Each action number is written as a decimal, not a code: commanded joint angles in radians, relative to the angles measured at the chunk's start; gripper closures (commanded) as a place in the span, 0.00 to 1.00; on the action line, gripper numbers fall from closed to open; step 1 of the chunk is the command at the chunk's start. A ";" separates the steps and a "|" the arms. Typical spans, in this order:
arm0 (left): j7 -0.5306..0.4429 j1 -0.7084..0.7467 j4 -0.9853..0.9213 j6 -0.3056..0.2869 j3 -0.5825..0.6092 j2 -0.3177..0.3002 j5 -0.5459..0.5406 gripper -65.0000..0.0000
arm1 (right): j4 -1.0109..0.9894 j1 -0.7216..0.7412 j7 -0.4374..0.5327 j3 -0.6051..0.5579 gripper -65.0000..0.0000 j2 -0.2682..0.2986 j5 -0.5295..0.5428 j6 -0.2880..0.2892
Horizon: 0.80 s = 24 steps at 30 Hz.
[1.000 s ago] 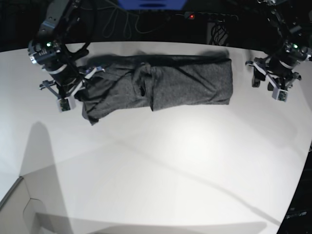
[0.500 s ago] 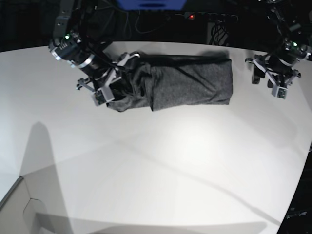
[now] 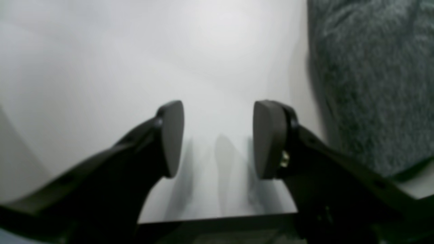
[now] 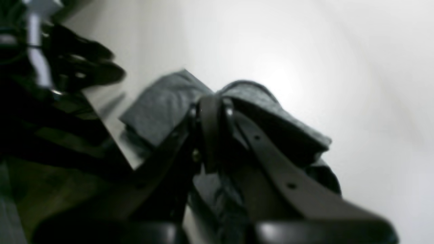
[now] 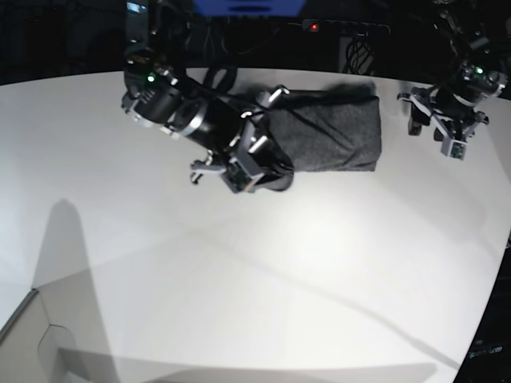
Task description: Layout the t-shirt on the table in an organized manner, then fold the t-shirt properly
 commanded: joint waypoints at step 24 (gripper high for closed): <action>-0.020 -0.009 -0.003 0.002 -0.001 0.016 -0.011 0.51 | -0.114 0.124 0.098 -0.302 0.98 -0.007 0.011 0.007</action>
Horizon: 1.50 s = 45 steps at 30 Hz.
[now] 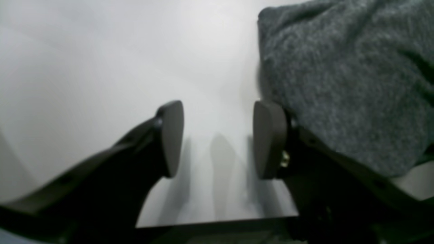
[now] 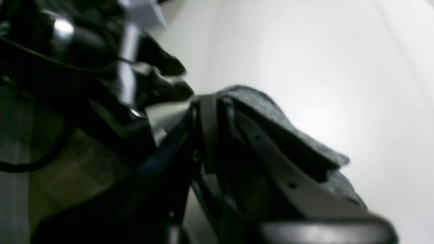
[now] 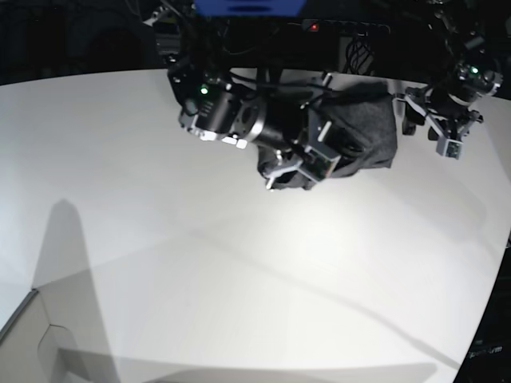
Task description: Layout the t-shirt on the table in an organized manner, then fold the t-shirt properly
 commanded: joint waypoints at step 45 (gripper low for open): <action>0.087 -0.078 -0.137 0.002 0.053 -0.011 -0.022 1.00 | -0.328 0.109 0.080 -0.012 0.56 -0.012 0.030 -0.379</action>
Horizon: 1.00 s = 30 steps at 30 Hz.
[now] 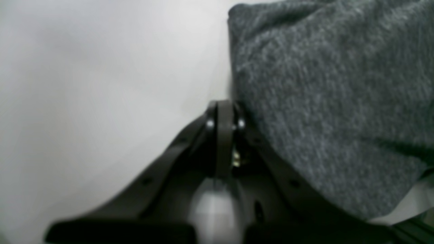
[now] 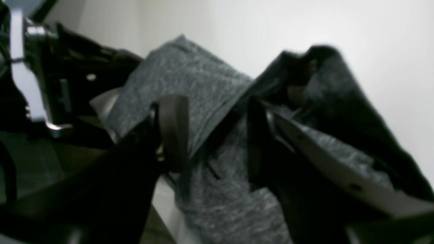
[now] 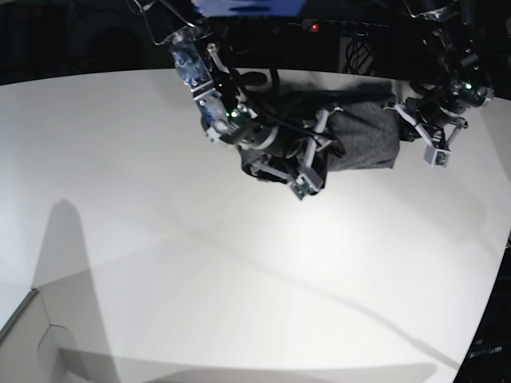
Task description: Layout the t-shirt on the table in an organized manner, then fold the t-shirt properly
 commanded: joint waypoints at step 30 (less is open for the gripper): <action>0.033 -0.029 -0.004 0.001 0.003 -0.002 0.019 1.00 | 0.199 0.044 0.028 -0.149 1.00 -0.013 0.020 0.006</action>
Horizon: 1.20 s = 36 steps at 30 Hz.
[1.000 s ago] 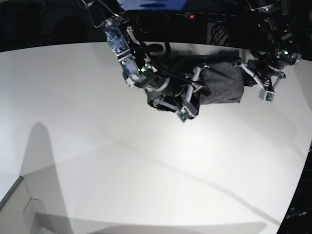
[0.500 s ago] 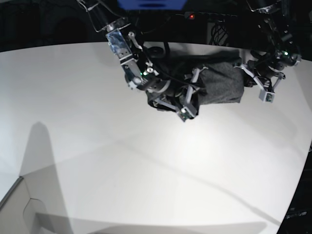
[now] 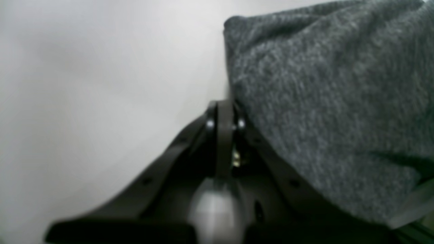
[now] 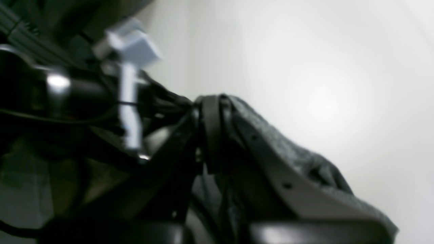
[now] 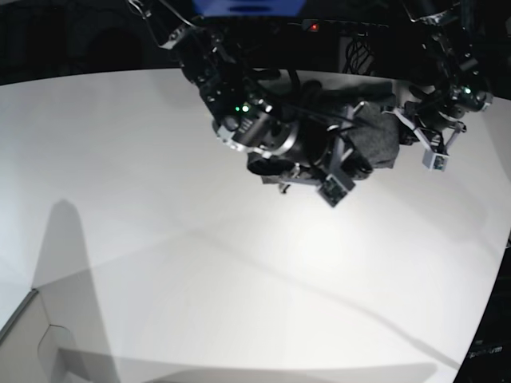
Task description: Layout the t-shirt on the table in an organized manner, then fold the t-shirt properly
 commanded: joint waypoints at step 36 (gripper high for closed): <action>0.022 -0.001 0.016 0.002 -0.001 -0.012 0.012 1.00 | -0.343 0.276 0.435 -0.253 1.00 -0.013 0.203 0.005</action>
